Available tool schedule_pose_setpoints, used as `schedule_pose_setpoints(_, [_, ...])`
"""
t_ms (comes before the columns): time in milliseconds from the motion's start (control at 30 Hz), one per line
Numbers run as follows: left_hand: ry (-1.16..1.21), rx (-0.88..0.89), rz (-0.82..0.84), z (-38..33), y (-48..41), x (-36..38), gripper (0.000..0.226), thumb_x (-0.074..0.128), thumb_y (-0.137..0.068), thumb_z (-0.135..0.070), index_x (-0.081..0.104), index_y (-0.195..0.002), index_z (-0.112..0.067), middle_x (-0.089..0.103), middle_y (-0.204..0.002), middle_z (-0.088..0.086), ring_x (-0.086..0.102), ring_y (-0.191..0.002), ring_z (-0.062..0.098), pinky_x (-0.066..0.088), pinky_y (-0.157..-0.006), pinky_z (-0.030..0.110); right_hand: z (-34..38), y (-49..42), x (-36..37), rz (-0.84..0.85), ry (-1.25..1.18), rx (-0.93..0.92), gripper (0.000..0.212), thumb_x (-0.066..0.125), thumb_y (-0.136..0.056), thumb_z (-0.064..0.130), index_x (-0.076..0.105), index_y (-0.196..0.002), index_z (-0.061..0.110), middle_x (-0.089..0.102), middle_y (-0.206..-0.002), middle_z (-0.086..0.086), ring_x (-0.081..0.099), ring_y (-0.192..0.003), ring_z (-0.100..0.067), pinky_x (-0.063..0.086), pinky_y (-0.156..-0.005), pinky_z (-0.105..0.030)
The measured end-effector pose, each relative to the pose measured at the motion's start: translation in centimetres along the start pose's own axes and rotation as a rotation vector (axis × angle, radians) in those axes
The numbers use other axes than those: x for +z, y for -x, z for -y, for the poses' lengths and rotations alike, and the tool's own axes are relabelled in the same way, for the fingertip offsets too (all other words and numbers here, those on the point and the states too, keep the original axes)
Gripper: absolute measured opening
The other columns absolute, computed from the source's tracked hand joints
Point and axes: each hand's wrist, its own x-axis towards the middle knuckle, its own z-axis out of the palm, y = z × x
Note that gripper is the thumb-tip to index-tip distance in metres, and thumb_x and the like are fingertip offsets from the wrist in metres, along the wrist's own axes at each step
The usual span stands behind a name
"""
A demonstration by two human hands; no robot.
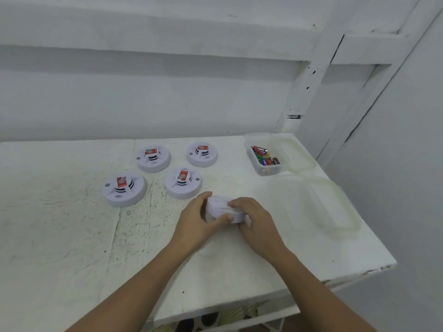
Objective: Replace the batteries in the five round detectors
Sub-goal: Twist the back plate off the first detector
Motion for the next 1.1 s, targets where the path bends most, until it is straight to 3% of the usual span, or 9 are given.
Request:
schedule_pose_setpoints(167, [-0.094,0.114,0.045,0.1,1.2,-1.0,0.064,0.089,-0.055,-0.045,0.048,-0.103,-0.059,0.056,-0.100,-0.038,0.052,-0.097,-0.013,0.041,-0.078,0.004,0.5,1.4,-0.3,0.143,0.083,-0.038,0.042,0.058,-0.074,0.004,0.062,-0.115,0.014,0.055,-0.122,-0.002,0.045,-0.115,-0.009,0.029,-0.098,0.000])
schedule_pose_setpoints(233, [-0.154,0.176,0.063,0.5,1.3,-1.1,0.072,0.089,-0.056,-0.042,0.041,-0.102,-0.070,0.052,-0.106,-0.039,0.049,-0.101,-0.008,0.040,-0.083,0.007,0.9,1.5,-0.8,0.187,0.095,-0.047,0.041,0.055,-0.075,0.006,0.064,-0.114,0.014,0.053,-0.123,-0.001,0.042,-0.117,-0.007,0.028,-0.096,0.000])
schedule_pose_setpoints(367, [-0.198,0.143,0.112,1.7,0.8,-1.2,0.089,0.087,-0.054,-0.053,0.040,-0.129,-0.043,0.046,-0.124,-0.025,0.043,-0.119,-0.002,0.038,-0.102,0.027,1.6,1.1,-1.8,0.239,0.112,-0.029,0.039,0.045,-0.083,0.023,0.068,-0.113,0.015,0.055,-0.124,0.000,0.041,-0.117,-0.005,0.028,-0.095,-0.004])
schedule_pose_setpoints(467, [-0.252,0.137,0.168,1.6,0.2,-1.3,0.114,0.085,-0.047,-0.062,0.034,-0.143,-0.028,0.045,-0.134,-0.018,0.041,-0.124,0.002,0.038,-0.105,0.032,2.1,0.3,-2.6,0.273,0.095,-0.001,0.030,0.055,-0.086,0.028,0.070,-0.110,0.019,0.053,-0.130,0.003,0.043,-0.121,-0.005,0.027,-0.097,-0.007])
schedule_pose_setpoints(567, [-0.294,0.144,0.197,1.2,-0.2,-1.1,0.117,0.084,-0.040,-0.064,0.035,-0.140,-0.032,0.049,-0.119,-0.020,0.045,-0.115,0.008,0.041,-0.097,0.030,2.4,-0.6,-2.8,0.339,0.180,-0.043,0.027,0.063,-0.089,0.027,0.067,-0.112,0.015,0.049,-0.138,0.003,0.042,-0.126,-0.011,0.026,-0.099,-0.013])
schedule_pose_setpoints(700, [-0.302,0.177,0.133,1.5,-0.8,-0.7,0.086,0.085,-0.042,-0.063,0.048,-0.116,-0.039,0.058,-0.099,-0.021,0.054,-0.094,0.012,0.049,-0.084,0.034,2.9,-1.2,-2.3,0.380,0.237,-0.080,0.020,0.056,-0.093,0.016,0.063,-0.109,0.007,0.052,-0.136,-0.003,0.049,-0.119,-0.022,0.039,-0.097,-0.026])
schedule_pose_setpoints(900, [-0.339,0.180,0.112,2.9,-1.4,-0.3,0.105,0.075,-0.039,-0.079,0.045,-0.130,-0.035,0.057,-0.109,-0.024,0.054,-0.099,0.009,0.048,-0.088,0.033,2.5,-1.1,-1.9,0.377,0.233,-0.078,0.015,0.049,-0.095,0.010,0.058,-0.106,0.005,0.048,-0.141,-0.001,0.053,-0.113,-0.021,0.046,-0.083,-0.030])
schedule_pose_setpoints(1033, [-0.355,0.172,0.097,3.0,-1.4,-0.4,0.110,0.074,-0.037,-0.079,0.043,-0.132,-0.034,0.055,-0.115,-0.024,0.051,-0.106,0.011,0.046,-0.093,0.034,1.8,-1.4,-2.0,0.396,0.170,-0.067,0.013,0.053,-0.093,0.010,0.060,-0.103,0.005,0.050,-0.140,0.001,0.052,-0.119,-0.020,0.047,-0.090,-0.035])
schedule_pose_setpoints(1100, [-0.353,0.173,0.096,3.0,-1.4,-0.5,0.109,0.074,-0.037,-0.078,0.043,-0.132,-0.034,0.054,-0.116,-0.025,0.050,-0.107,0.011,0.045,-0.095,0.033,1.5,-1.6,-2.0,0.399,0.143,-0.065,0.014,0.055,-0.092,0.009,0.062,-0.104,0.006,0.052,-0.139,0.003,0.052,-0.120,-0.017,0.045,-0.094,-0.027])
